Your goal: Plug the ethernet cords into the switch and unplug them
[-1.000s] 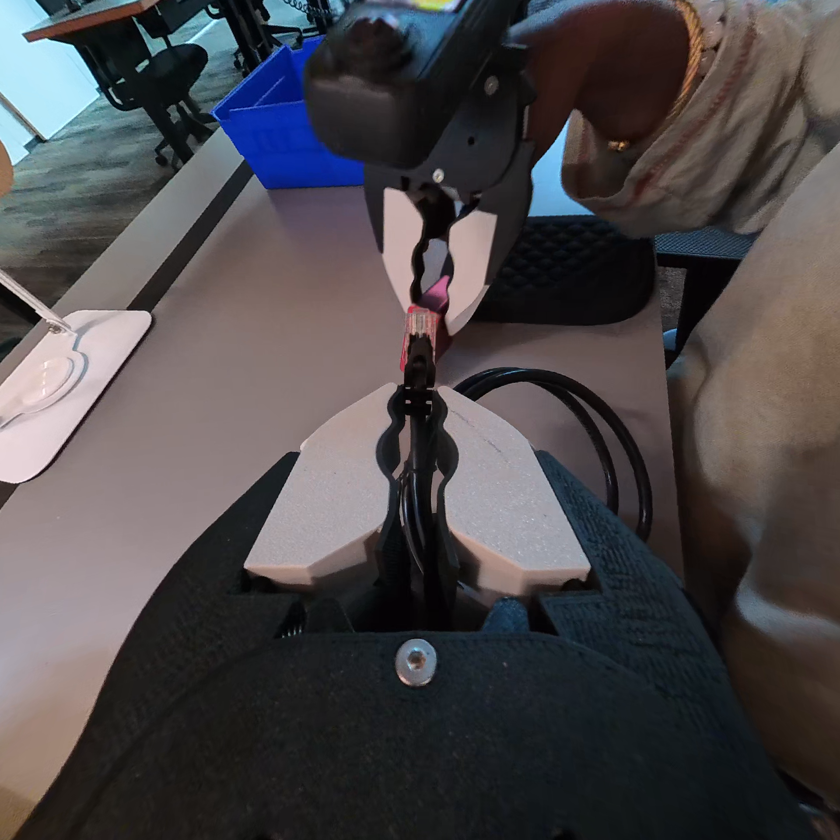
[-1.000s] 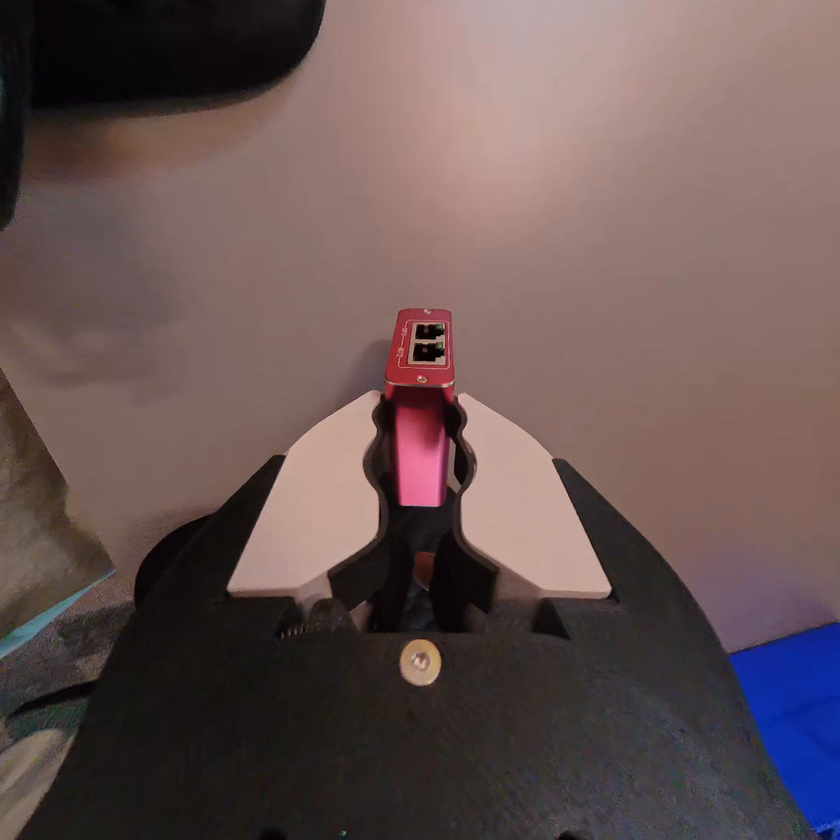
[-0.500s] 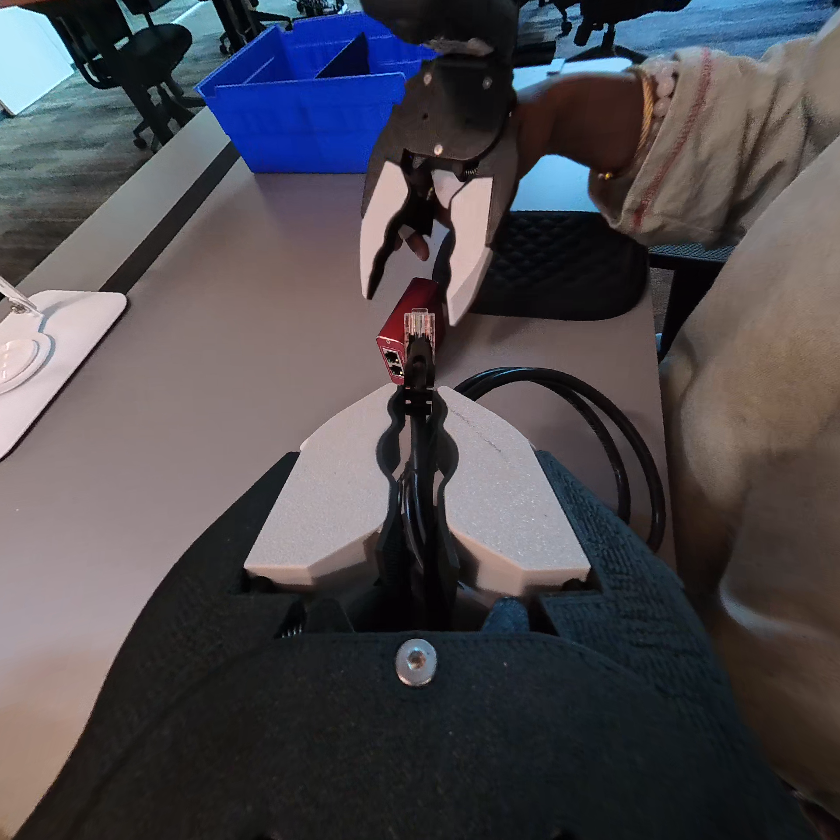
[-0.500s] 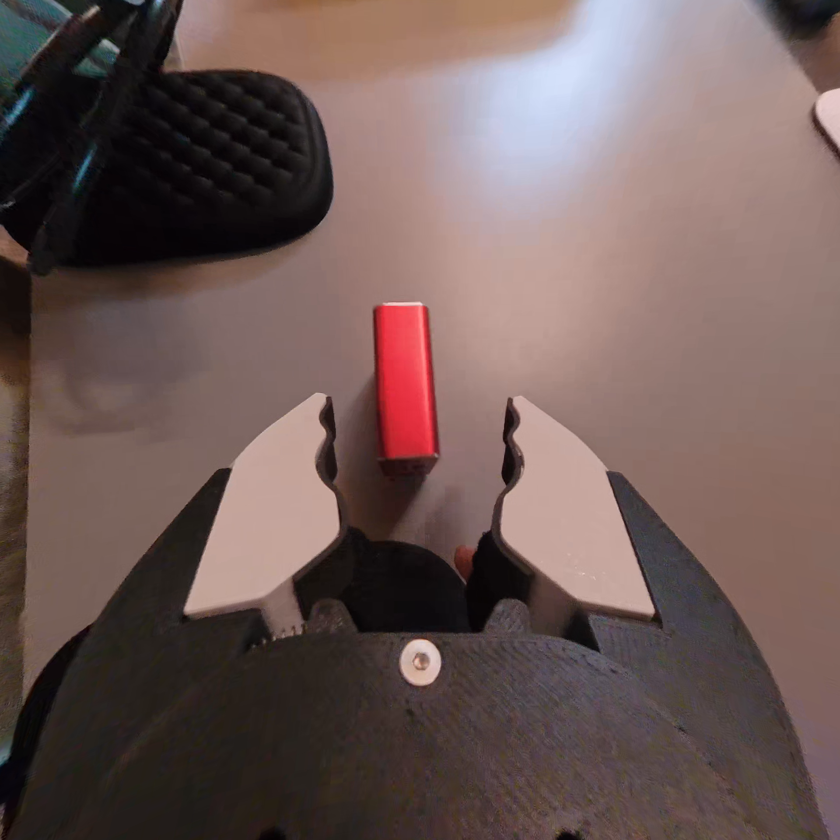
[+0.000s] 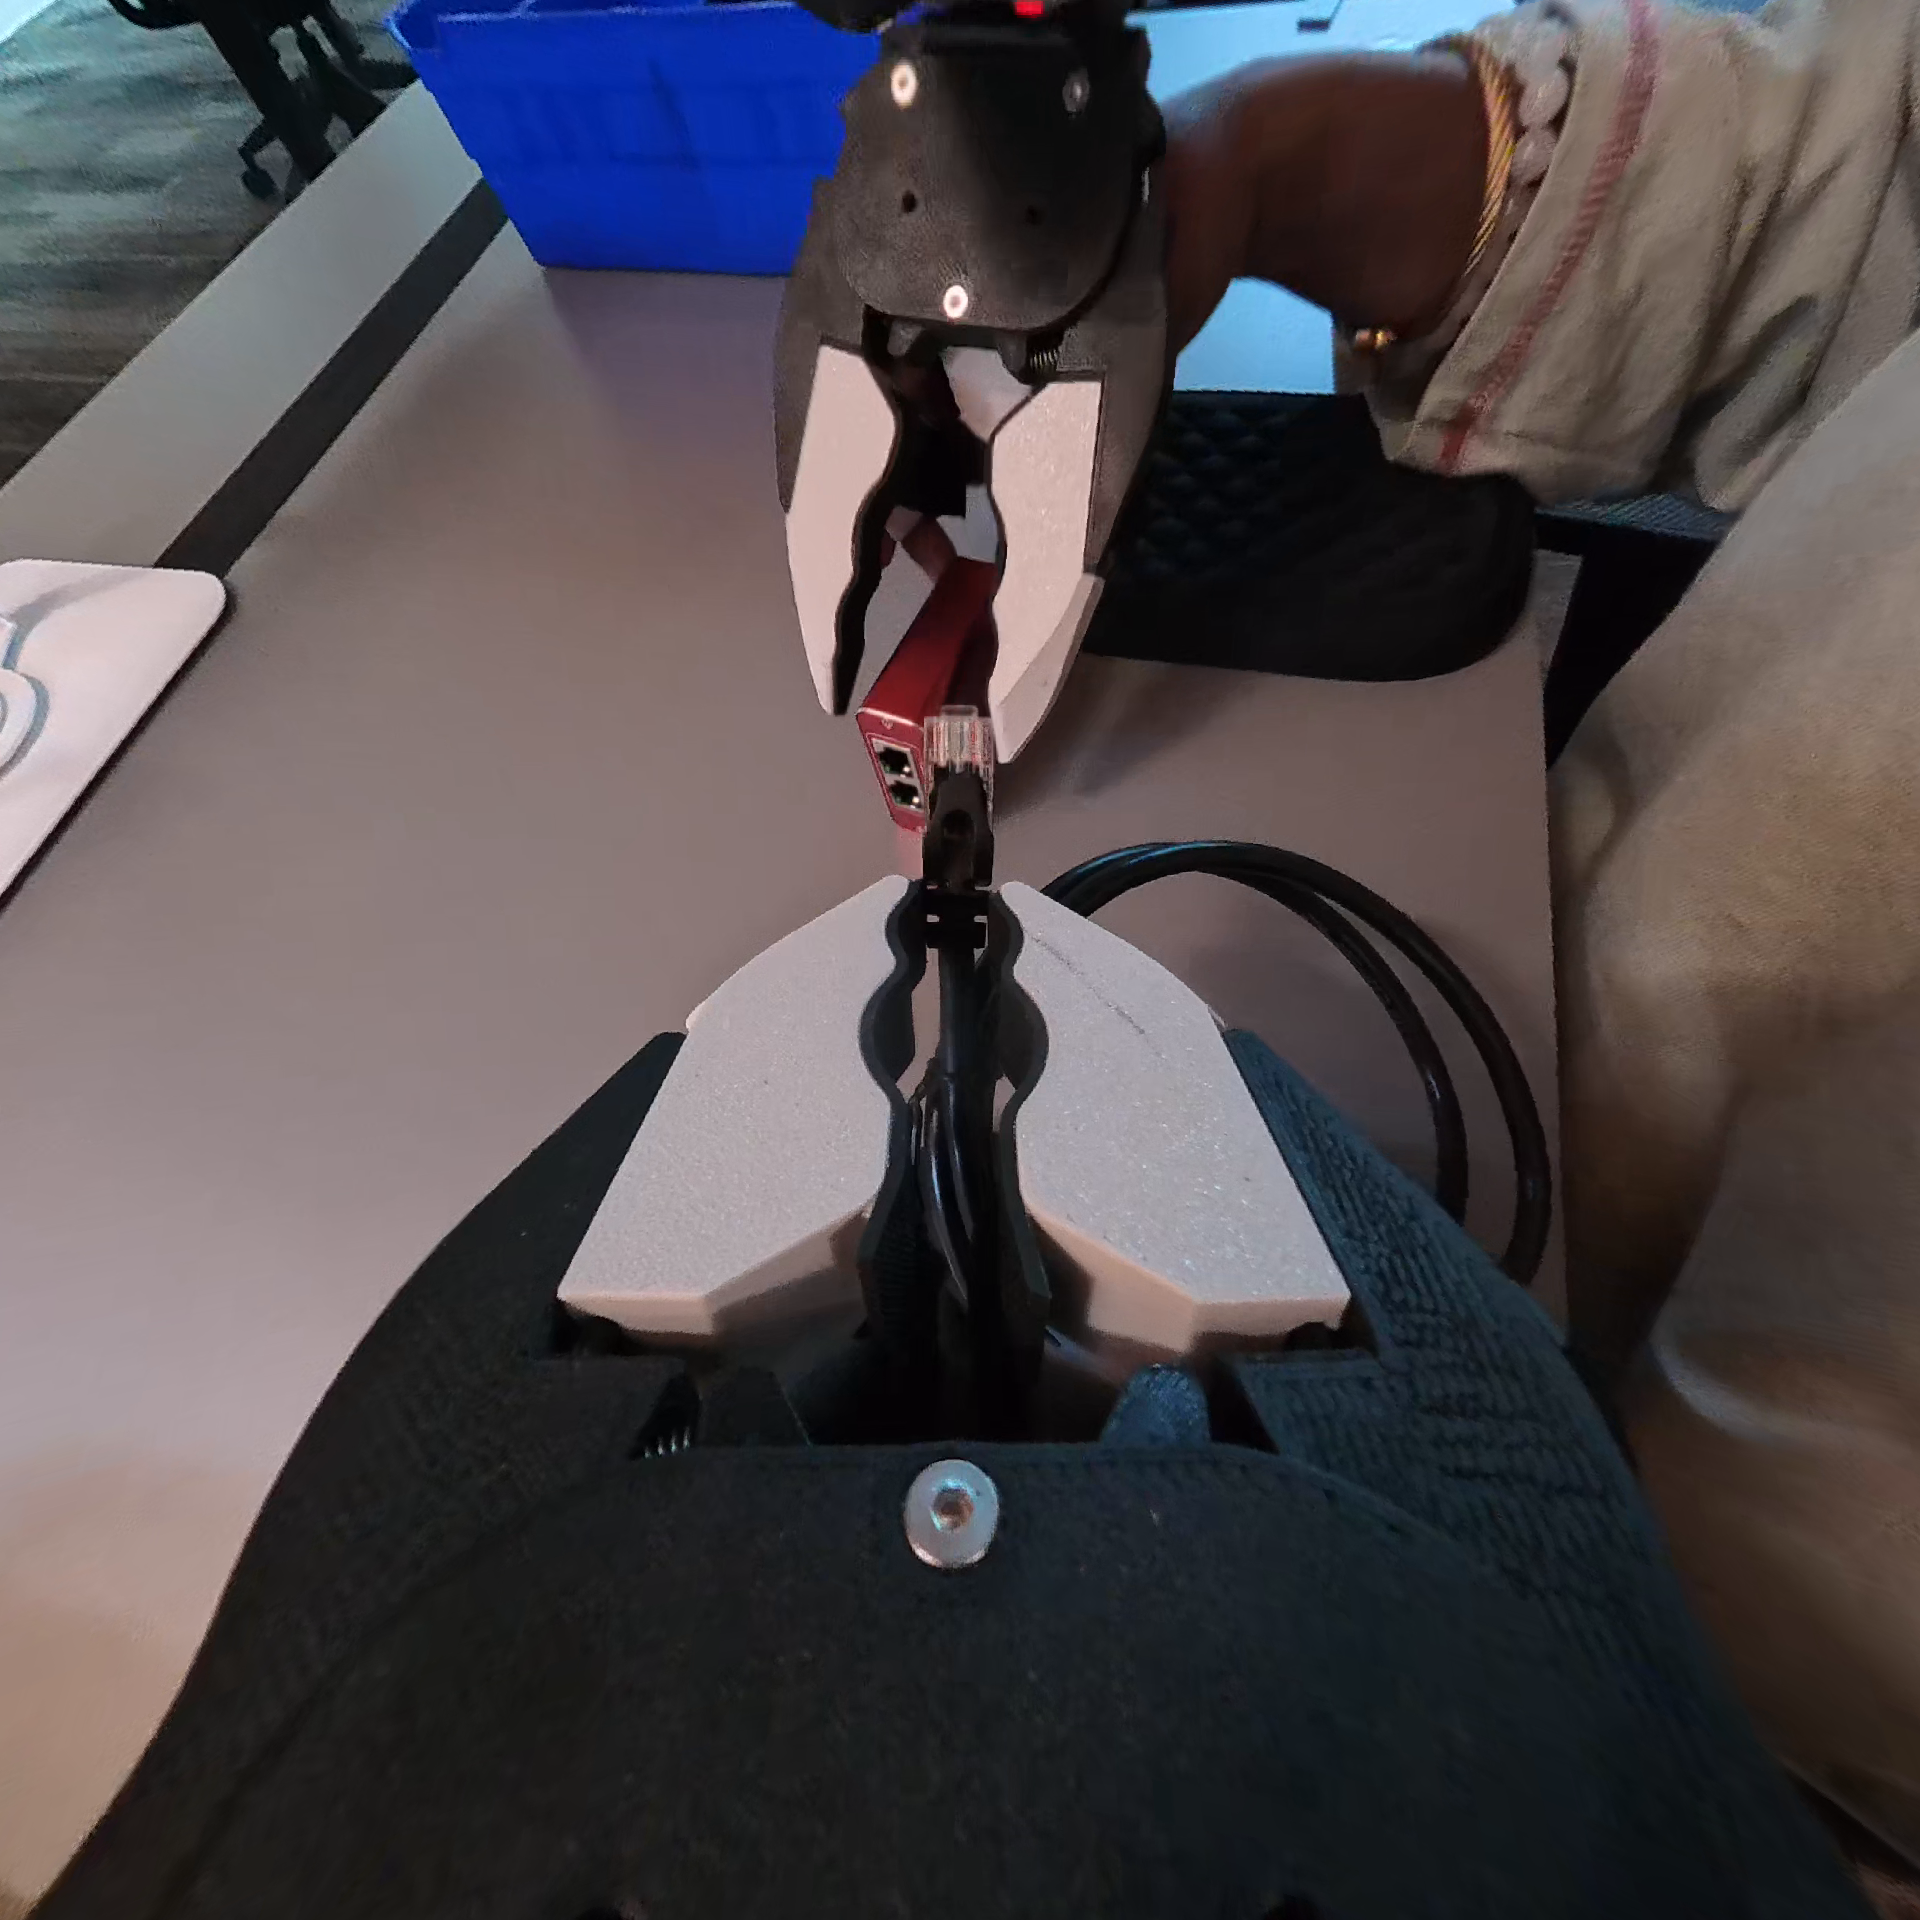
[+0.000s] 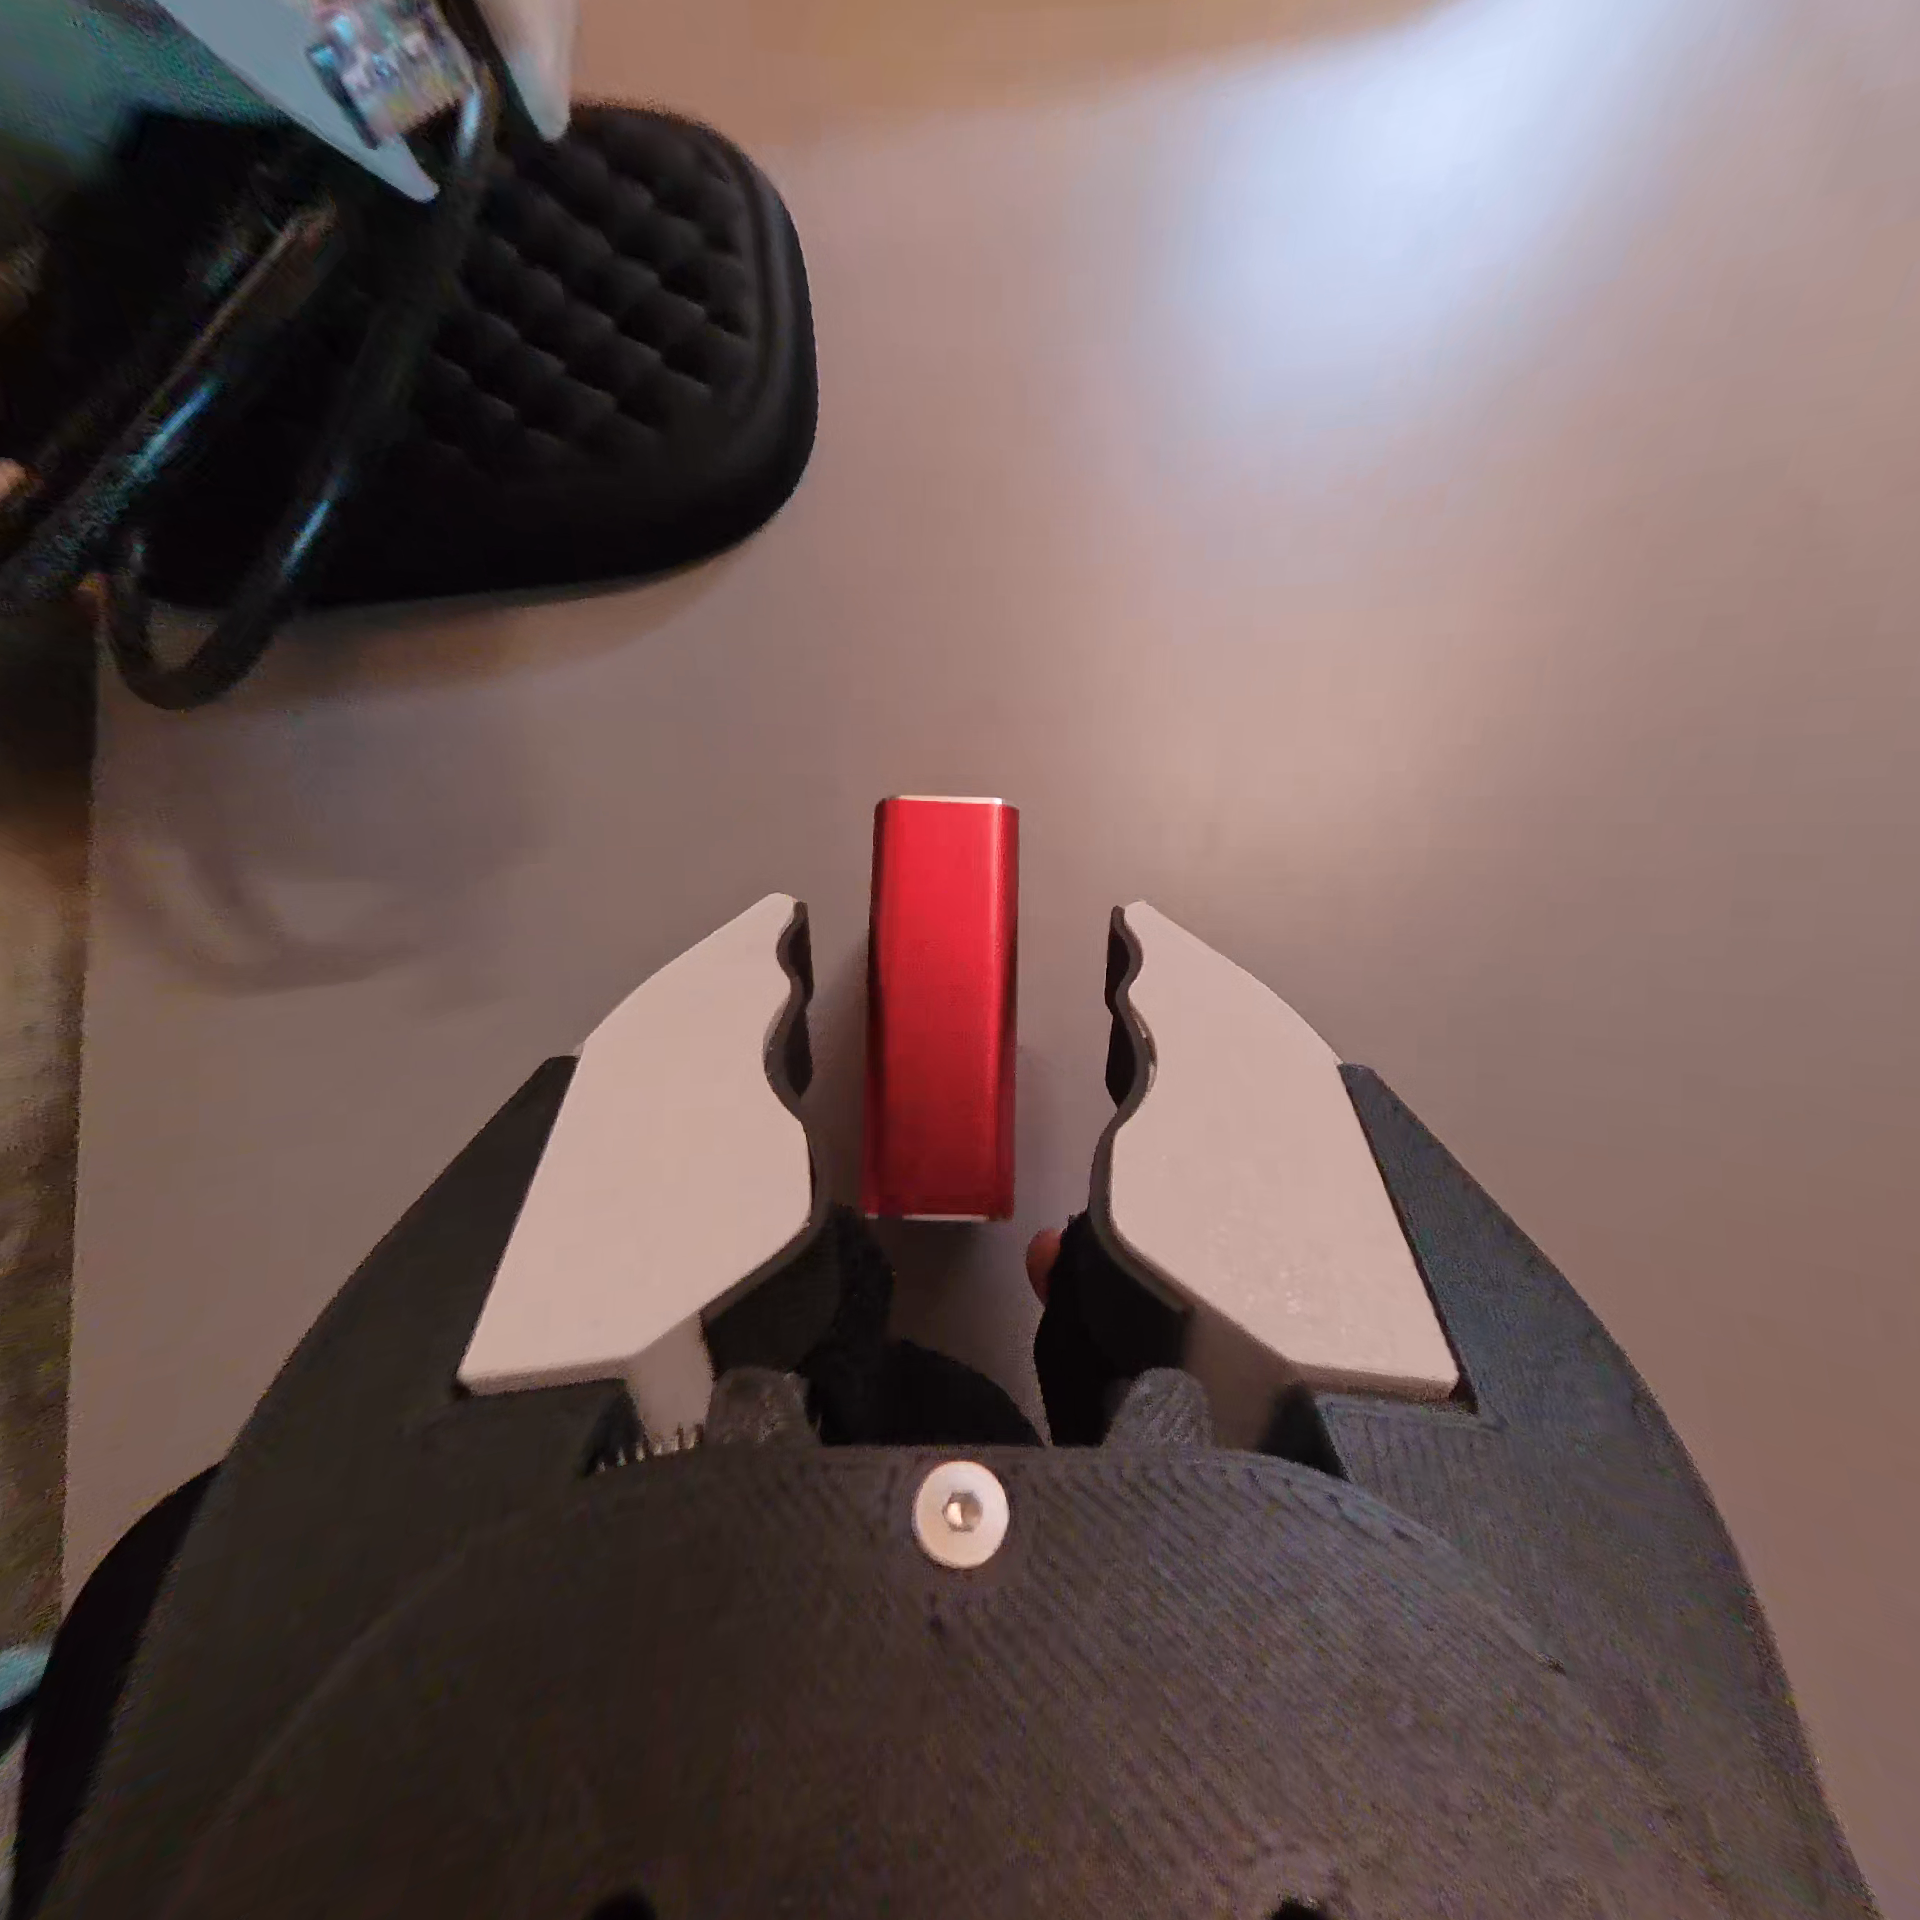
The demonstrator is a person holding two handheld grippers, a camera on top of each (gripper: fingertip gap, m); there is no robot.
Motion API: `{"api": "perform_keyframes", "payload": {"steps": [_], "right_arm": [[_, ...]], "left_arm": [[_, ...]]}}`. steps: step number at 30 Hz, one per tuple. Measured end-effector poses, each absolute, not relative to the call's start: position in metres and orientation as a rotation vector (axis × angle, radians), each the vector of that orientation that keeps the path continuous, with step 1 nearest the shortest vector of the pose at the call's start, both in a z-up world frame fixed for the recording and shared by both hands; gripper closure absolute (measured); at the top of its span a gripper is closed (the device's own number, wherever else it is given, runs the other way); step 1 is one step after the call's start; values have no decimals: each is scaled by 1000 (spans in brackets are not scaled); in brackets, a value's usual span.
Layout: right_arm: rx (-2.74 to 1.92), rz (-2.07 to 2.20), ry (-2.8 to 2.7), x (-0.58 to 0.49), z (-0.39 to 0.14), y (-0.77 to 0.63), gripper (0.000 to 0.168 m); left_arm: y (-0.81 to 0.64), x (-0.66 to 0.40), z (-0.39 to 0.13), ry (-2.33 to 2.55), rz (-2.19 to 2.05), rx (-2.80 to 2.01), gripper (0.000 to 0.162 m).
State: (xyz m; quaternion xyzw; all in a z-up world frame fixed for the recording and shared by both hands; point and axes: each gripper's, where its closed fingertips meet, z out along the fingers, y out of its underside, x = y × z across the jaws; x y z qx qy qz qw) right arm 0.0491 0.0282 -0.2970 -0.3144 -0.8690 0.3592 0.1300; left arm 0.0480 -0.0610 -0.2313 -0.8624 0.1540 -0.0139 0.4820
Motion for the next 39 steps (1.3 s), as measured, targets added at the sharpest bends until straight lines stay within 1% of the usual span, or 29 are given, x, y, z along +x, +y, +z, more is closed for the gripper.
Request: {"api": "perform_keyframes", "payload": {"steps": [3, 5, 8, 11, 15, 19, 21, 24, 28, 36, 39], "right_arm": [[-896, 808, -2656, 50, -310, 29, 121], [-880, 656, -2715, 50, -321, 31, 137], [-844, 564, -2711, 51, -322, 32, 136], [-663, 491, -2551, 42, -316, 39, 139], [-348, 665, -2173, 36, -265, 25, 139], [-170, 556, -1911, 36, -233, 20, 139], [-111, 516, -1810, 36, -224, 15, 139], [-16, 358, -1715, 35, -221, 16, 139], [35, 283, -1679, 32, -219, 17, 139], [47, 218, -1682, 31, -227, 17, 139], [62, 192, -1682, 30, -229, 19, 139]], "left_arm": [[-59, 46, -236, 371, -25, -2125, 151], [-58, 47, -239, 372, -34, -2129, 151], [-58, 46, -241, 358, -37, -2137, 151], [-57, 44, -242, 338, -37, -2148, 151], [-56, 40, -244, 325, 34, -2191, 150], [-52, 45, -241, 303, 94, -2225, 151], [-49, 49, -241, 270, 43, -2234, 151], [-46, 56, -242, 205, -166, -2244, 151], [-47, 55, -245, 154, -379, -2306, 151], [-32, 60, -232, 240, -308, -2313, 151], [-31, 49, -243, 262, -158, -2404, 151]]}}
